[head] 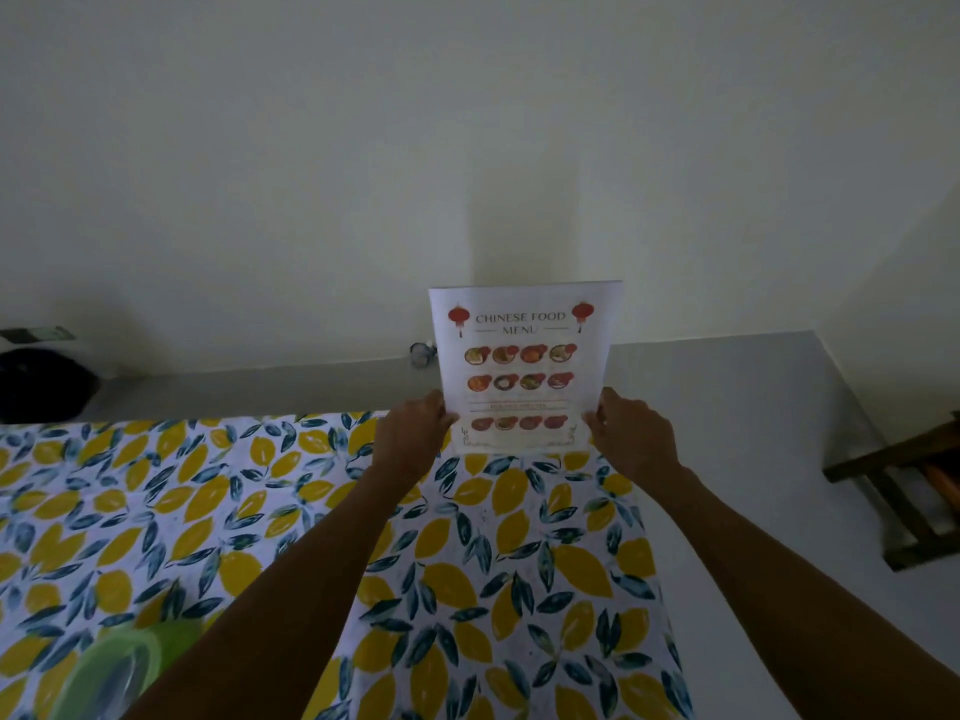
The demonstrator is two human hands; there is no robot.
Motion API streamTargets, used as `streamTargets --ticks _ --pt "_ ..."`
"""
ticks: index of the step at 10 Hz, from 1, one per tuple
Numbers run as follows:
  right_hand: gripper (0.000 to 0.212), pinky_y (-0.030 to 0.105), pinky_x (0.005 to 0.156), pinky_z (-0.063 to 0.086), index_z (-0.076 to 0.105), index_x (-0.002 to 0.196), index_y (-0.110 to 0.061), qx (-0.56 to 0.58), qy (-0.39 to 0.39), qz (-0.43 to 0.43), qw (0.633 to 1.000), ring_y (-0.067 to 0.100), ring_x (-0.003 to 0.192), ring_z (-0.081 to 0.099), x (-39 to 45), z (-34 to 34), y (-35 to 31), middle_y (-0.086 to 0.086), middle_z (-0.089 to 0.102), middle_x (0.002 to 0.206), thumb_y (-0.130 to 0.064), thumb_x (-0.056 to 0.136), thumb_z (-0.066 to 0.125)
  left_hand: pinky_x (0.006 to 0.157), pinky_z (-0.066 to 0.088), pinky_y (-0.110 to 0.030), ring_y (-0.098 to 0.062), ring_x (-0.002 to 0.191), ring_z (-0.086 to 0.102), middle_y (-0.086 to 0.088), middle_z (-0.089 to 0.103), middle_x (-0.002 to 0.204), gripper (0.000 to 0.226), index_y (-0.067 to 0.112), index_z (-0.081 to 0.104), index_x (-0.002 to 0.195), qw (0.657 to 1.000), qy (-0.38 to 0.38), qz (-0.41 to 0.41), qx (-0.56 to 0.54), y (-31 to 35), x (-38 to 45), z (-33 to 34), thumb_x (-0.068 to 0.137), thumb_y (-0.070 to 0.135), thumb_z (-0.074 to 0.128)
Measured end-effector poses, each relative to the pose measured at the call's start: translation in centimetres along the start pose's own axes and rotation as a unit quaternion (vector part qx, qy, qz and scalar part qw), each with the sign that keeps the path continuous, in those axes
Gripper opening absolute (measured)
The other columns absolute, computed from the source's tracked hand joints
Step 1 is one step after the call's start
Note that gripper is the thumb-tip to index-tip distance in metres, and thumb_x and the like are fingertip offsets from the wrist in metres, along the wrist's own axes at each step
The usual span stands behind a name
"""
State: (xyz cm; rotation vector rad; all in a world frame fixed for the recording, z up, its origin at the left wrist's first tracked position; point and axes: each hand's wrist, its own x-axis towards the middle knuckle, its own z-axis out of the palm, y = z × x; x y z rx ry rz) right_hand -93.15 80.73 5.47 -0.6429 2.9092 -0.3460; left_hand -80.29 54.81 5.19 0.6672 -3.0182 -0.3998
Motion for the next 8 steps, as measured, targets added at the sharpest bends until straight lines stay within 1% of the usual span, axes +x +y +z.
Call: streamTargets --ticks 2,3,4,5,6,7,8 --pt "0.030 0.036 0.068 0.044 0.052 0.100 -0.010 0.040 0.016 0.008 0.999 0.034 0.085 0.066 0.2 1.0 -0.2 0.013 0.068 0.094 -0.039 0.101 0.045 0.068 0.059 -0.046 -0.032 0.080 0.069 -0.011 0.073 0.094 0.034 0.014 0.058 0.114 1.000 0.000 -0.012 -0.029 0.2 0.5 0.4 0.099 0.043 0.050" --pt "0.031 0.035 0.069 0.042 0.052 0.101 -0.009 0.051 0.015 0.016 0.998 0.034 0.086 0.065 -0.3 1.1 -0.2 0.012 0.068 0.094 -0.038 0.101 0.043 0.069 0.059 -0.047 -0.032 0.081 0.069 -0.011 0.072 0.096 0.034 0.014 0.057 0.116 0.999 -0.004 -0.003 -0.039 0.1 0.3 0.6 0.099 0.042 0.049" --pt "0.029 0.039 0.071 0.047 0.052 0.103 -0.008 0.051 0.019 0.007 0.998 0.035 0.084 0.066 -0.6 0.9 -0.2 0.015 0.068 0.095 -0.035 0.102 0.040 0.072 0.058 -0.045 -0.031 0.085 0.070 -0.011 0.073 0.100 0.033 0.014 0.055 0.117 0.999 -0.008 -0.004 -0.049 0.3 0.1 0.3 0.099 0.041 0.049" --pt "0.031 0.042 0.074 0.050 0.051 0.112 -0.008 0.054 0.004 0.012 0.998 0.038 0.087 0.066 -0.7 0.4 -0.4 0.017 0.067 0.098 -0.034 0.103 0.037 0.071 0.058 -0.045 -0.030 0.086 0.070 -0.011 0.072 0.102 0.034 0.012 0.050 0.119 0.996 -0.013 -0.001 -0.092 0.5 0.1 0.2 0.098 0.038 0.053" --pt "0.034 0.043 0.076 0.050 0.048 0.121 -0.008 0.066 -0.017 0.019 0.998 0.040 0.091 0.065 -0.9 0.0 -0.5 0.020 0.067 0.102 -0.034 0.103 0.037 0.072 0.058 -0.048 -0.030 0.086 0.069 -0.011 0.071 0.103 0.037 0.013 0.046 0.122 0.994 -0.018 0.005 -0.110 0.8 -0.1 -0.5 0.097 0.040 0.052" --pt "0.034 0.040 0.073 0.046 0.046 0.125 -0.006 0.097 -0.032 0.019 0.995 0.041 0.092 0.064 -1.4 -0.4 -0.8 0.023 0.065 0.103 -0.031 0.103 0.038 0.075 0.058 -0.050 -0.032 0.089 0.069 -0.013 0.070 0.107 0.048 0.016 0.040 0.131 0.992 -0.036 0.004 -0.123 0.4 -0.3 -0.6 0.095 0.043 0.054" --pt "0.035 0.041 0.076 0.047 0.045 0.129 -0.008 0.105 -0.045 0.021 0.993 0.039 0.095 0.064 -1.7 -0.6 -0.9 0.021 0.064 0.107 -0.031 0.102 0.040 0.080 0.057 -0.049 -0.033 0.099 0.067 -0.014 0.067 0.118 0.056 0.017 0.034 0.139 0.991 -0.044 0.010 -0.129 0.4 -0.7 -1.0 0.094 0.043 0.057"
